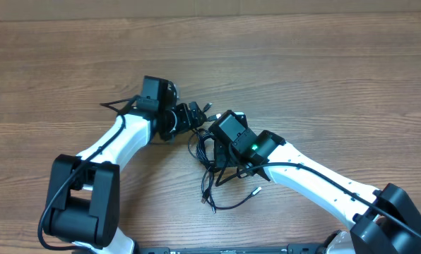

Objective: Untangle cables

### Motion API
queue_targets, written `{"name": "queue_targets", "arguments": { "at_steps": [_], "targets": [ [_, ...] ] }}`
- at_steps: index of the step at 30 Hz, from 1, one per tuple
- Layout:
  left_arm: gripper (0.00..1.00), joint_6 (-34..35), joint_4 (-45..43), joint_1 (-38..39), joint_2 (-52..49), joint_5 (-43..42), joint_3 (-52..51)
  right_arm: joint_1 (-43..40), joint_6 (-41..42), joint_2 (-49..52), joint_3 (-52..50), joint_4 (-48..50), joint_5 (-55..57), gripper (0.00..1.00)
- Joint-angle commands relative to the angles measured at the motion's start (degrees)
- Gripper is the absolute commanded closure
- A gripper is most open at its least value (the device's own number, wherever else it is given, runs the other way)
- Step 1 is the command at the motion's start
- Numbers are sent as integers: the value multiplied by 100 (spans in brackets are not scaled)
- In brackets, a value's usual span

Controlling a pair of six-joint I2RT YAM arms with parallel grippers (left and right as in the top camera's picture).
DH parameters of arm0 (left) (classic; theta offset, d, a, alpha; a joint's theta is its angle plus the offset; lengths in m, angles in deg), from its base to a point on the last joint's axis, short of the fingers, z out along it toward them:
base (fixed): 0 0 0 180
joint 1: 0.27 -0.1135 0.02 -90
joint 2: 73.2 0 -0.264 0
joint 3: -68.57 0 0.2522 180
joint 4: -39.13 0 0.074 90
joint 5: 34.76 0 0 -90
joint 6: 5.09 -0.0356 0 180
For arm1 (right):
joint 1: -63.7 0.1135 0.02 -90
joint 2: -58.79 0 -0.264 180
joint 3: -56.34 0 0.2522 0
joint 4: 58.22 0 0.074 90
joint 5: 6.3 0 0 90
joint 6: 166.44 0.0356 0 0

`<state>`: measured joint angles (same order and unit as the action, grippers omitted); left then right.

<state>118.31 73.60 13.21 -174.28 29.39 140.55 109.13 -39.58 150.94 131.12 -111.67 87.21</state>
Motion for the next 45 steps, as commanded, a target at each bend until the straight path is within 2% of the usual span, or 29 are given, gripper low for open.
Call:
{"name": "queue_targets", "arguments": {
  "at_steps": [1,2,4,6,8,12,13,14,15,16,19,23,27,33,37,39,40,41,43,45],
  "targets": [
    [54,-66,-313,120,-87,-264,-61,22,20,-66,0,37,20,96],
    [56,-74,-385,92,-87,-299,-55,22,20,-66,-15,37,20,96],
    [26,-308,-505,7,-87,-839,-44,22,20,-66,-76,39,22,96],
    [26,-811,-474,4,-87,-1235,-44,22,20,-66,-96,35,20,96],
    [27,-1563,-177,31,-94,-1215,-46,22,17,-66,-96,39,20,96],
    [33,-1696,4,109,-280,-1152,-46,26,-280,-66,-96,20,-24,96],
    [41,-1694,4,149,-378,-1154,-46,26,-286,-66,-96,4,-22,96],
    [58,-1694,-11,164,-457,-1150,-46,26,-286,-66,-96,-9,-22,96],
    [85,-1694,-46,157,-468,-1147,-46,26,-286,-66,-96,-20,-22,96],
    [96,-1694,-96,142,-463,-1154,-22,26,-295,-66,-96,-52,-22,96],
    [96,-1696,74,-50,-426,-1176,321,26,-590,-66,-96,-243,-20,96],
    [96,-2065,925,-334,-411,-1598,1038,26,-699,-66,-96,-380,72,96],
    [96,-2293,1390,-407,-411,-1733,1513,26,-697,-66,-96,-439,87,96],
    [96,-2640,1508,-557,-411,-2955,1891,26,-699,-66,-96,-492,87,96],
    [95,-2767,1550,-761,-413,-2922,1888,26,-807,-66,-96,-612,92,96],
    [87,-2767,1665,-901,-413,-2765,1888,26,-807,-66,-96,-651,90,96],
    [86,-2767,1746,-940,-413,-2608,1888,24,-804,-63,-96,-662,90,96],
    [87,-2769,1862,-977,-413,-2382,1888,24,-804,-63,-96,-680,92,96],
    [96,-2765,2026,-1038,-413,-2002,1888,24,-807,-63,-96,-691,92,96],
    [96,-2686,2100,-1108,-413,-2002,1888,26,-809,-63,-96,-741,157,96]
  ]
}}
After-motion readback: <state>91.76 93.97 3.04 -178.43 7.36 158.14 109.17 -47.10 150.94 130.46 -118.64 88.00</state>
